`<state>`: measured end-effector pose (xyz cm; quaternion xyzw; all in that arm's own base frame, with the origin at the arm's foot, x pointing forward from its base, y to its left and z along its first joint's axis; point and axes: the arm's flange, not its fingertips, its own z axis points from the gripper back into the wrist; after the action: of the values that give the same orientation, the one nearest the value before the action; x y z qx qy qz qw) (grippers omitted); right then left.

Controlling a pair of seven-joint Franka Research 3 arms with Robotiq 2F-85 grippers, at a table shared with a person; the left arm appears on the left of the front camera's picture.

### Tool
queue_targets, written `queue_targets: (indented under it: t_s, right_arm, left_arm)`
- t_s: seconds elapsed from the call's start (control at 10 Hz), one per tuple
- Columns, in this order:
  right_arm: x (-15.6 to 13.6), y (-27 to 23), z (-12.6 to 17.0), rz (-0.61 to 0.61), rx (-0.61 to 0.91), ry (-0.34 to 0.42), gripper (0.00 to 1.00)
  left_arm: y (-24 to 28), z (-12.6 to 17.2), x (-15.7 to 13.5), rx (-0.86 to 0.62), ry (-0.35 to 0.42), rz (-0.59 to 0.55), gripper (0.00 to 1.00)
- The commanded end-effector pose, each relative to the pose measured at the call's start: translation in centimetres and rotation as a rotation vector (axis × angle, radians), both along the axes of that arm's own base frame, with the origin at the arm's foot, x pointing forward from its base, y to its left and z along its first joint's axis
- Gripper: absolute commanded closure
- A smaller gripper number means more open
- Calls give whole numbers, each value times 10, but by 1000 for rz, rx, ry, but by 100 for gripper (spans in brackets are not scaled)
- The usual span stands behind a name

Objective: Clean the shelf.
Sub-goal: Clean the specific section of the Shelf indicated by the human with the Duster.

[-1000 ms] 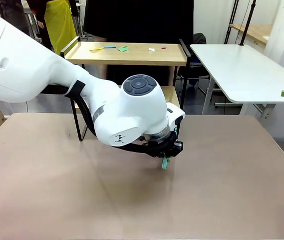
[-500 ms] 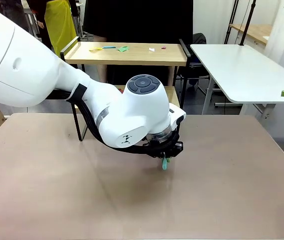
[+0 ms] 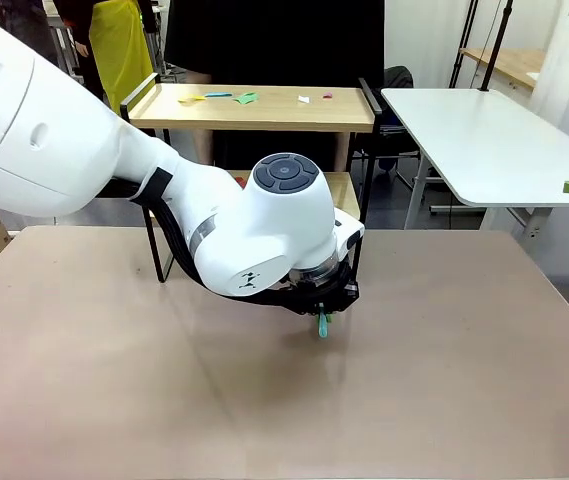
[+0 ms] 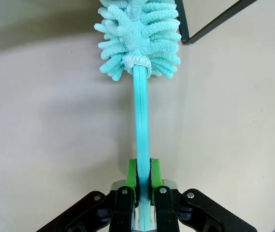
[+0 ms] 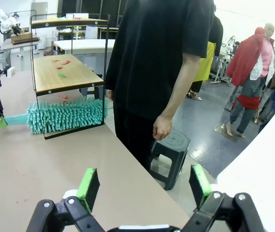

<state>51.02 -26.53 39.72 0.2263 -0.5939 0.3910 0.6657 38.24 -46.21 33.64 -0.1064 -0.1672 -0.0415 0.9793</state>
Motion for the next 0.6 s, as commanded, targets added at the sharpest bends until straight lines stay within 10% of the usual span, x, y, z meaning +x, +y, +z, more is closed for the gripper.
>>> queue_targets:
  t_s: [0.0,0.5]
  right_arm:
    - [0,5,7,-12,-12,13,0]
    - [0,5,7,-12,-12,13,0]
  left_arm:
    - [7,-1,-9,21,-42,54,87]
    - [34,-16,0,96,-30,68,87]
